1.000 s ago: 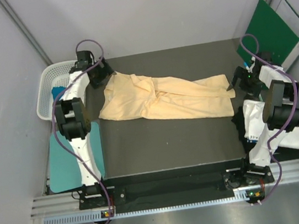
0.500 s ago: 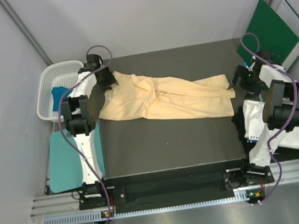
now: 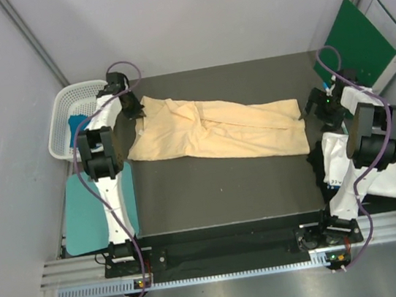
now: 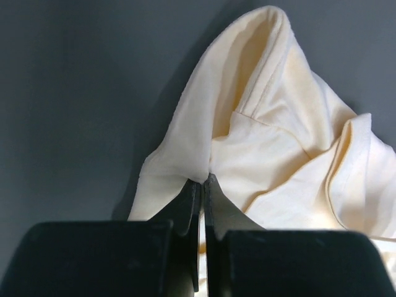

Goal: Fold and stack the t-shirts
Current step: Rotate the tshirt 90 degrees

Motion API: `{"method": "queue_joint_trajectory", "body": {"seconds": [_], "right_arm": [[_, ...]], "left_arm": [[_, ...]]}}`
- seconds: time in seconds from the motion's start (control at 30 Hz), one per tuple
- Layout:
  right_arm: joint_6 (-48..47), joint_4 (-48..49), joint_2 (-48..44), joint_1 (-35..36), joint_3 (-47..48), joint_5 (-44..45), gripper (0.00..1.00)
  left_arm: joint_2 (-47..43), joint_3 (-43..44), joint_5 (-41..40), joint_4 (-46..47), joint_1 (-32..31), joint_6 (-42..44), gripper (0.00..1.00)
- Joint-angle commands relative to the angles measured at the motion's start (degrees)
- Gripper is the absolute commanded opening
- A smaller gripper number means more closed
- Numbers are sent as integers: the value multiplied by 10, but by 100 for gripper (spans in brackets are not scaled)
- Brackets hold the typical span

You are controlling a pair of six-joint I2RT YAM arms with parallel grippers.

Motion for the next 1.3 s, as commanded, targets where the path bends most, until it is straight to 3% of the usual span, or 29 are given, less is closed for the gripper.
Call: {"method": "queue_joint_trajectory", "body": {"seconds": [0.0, 0.7, 1.17, 1.27], "right_arm": [[10, 29, 0, 16, 12, -20, 100], [47, 59, 92, 83, 83, -24, 100], [58, 40, 229, 141, 252, -28, 100], [67, 36, 253, 160, 269, -37, 90]], "left_arm": [[-61, 0, -45, -12, 41, -3, 0], [-82, -55, -72, -34, 51, -6, 0], [-104, -96, -64, -31, 54, 0, 0], [-104, -93, -65, -31, 54, 1, 0]]}}
